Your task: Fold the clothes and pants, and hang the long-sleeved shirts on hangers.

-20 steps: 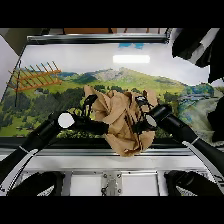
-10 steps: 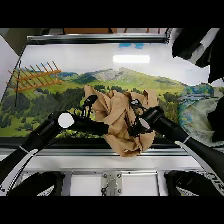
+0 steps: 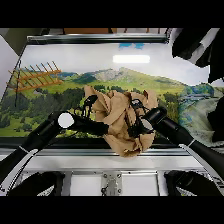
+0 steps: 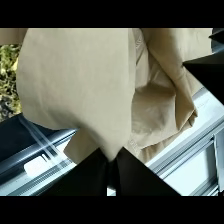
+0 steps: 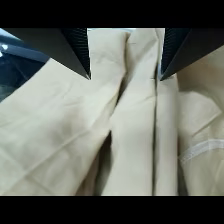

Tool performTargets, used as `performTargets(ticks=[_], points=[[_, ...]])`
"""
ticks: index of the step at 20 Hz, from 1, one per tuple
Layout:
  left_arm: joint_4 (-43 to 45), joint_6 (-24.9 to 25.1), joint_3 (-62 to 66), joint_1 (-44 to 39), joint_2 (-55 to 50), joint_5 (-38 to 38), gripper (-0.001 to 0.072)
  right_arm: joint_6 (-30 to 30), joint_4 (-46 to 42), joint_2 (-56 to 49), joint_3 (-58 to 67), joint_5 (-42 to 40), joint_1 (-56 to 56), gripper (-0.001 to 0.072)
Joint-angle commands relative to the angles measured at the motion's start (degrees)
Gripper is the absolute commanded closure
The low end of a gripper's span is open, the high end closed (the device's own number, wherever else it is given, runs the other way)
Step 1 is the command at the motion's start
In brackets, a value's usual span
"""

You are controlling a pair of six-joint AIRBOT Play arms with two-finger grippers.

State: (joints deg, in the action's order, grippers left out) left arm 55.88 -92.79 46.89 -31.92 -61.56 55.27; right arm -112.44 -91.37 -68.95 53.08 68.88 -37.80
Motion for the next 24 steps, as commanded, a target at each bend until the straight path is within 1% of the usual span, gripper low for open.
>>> performTargets(ticks=[1, 5, 8, 10, 11, 12, 13, 14, 15, 16, 17, 18, 19, 20, 22, 24], points=[[0.02, -0.02, 0.00, 0.04, -0.04, 0.07, 0.0691, 0.00, 2.69, -1.51, -0.02, -0.59, -0.81, 0.0263], [0.00, -0.02, 0.00, 0.04, -0.04, 0.07, 0.0691, -0.15, 1.75, -2.91, -0.02, -1.44, -1.31, 0.0263], [0.00, -0.02, 0.00, 0.04, -0.04, 0.22, 0.0691, -4.00, -3.06, -4.59, -0.02, -0.96, -1.29, 0.0264], [0.00, -0.04, 0.00, 0.04, -0.04, 0.22, 0.0691, -4.87, -3.58, -5.57, -0.02, -1.18, -1.25, 0.0275], [0.02, -0.02, 0.00, 0.07, -0.04, 0.22, 0.0691, -4.81, -3.85, -6.08, -0.02, -1.16, -1.25, 0.0342], [0.02, -0.02, 0.00, 0.07, -0.04, 0.22, 0.0691, -4.81, -4.09, -6.64, -0.02, -1.20, -1.22, 0.0443], [0.02, -0.02, 0.00, 0.07, -0.04, 0.26, 0.0692, -4.81, -4.04, -7.28, -0.02, -1.86, -1.20, 0.0465], [0.04, -0.02, 0.00, 0.07, -0.04, 0.26, 0.0691, -4.81, -3.96, -7.63, -0.02, -2.62, -1.20, 0.0466], [0.04, -0.02, 0.00, 0.07, -0.04, 0.24, 0.0691, -4.81, -4.00, -7.74, -0.02, -3.34, -1.22, 0.0502], [0.07, -0.04, 0.00, 0.07, -0.04, 0.26, 0.0691, -4.76, -4.11, -7.54, 0.02, -3.87, -1.20, 0.0659], [0.11, -0.04, 0.00, 0.09, 0.22, 0.17, 0.0691, -4.76, -4.81, -6.91, 0.13, -4.17, -1.11, 0.0697], [0.07, -0.04, 0.02, 0.44, 0.96, -0.07, 0.0691, -4.35, -5.62, -5.75, 0.66, -3.69, -0.74, 0.0698], [0.22, -0.04, 0.44, 1.44, 2.08, -0.20, 0.0691, -2.84, -5.92, -4.11, 2.01, -2.27, 0.17, 0.0698], [0.63, -0.07, 2.16, 3.41, 3.37, 0.39, 0.0692, -0.11, -5.92, -1.86, 4.85, 0.66, 1.97, 0.0698], [1.01, -0.11, 9.33, 8.04, 6.27, 1.68, 0.0692, 6.10, -5.90, 2.47, 15.23, 10.82, 6.54, 0.0699], [1.11, -0.22, 20.37, 11.28, 8.24, 1.49, 0.0693, 10.56, -5.75, 4.52, 30.97, 22.69, 11.26, 0.0699]])
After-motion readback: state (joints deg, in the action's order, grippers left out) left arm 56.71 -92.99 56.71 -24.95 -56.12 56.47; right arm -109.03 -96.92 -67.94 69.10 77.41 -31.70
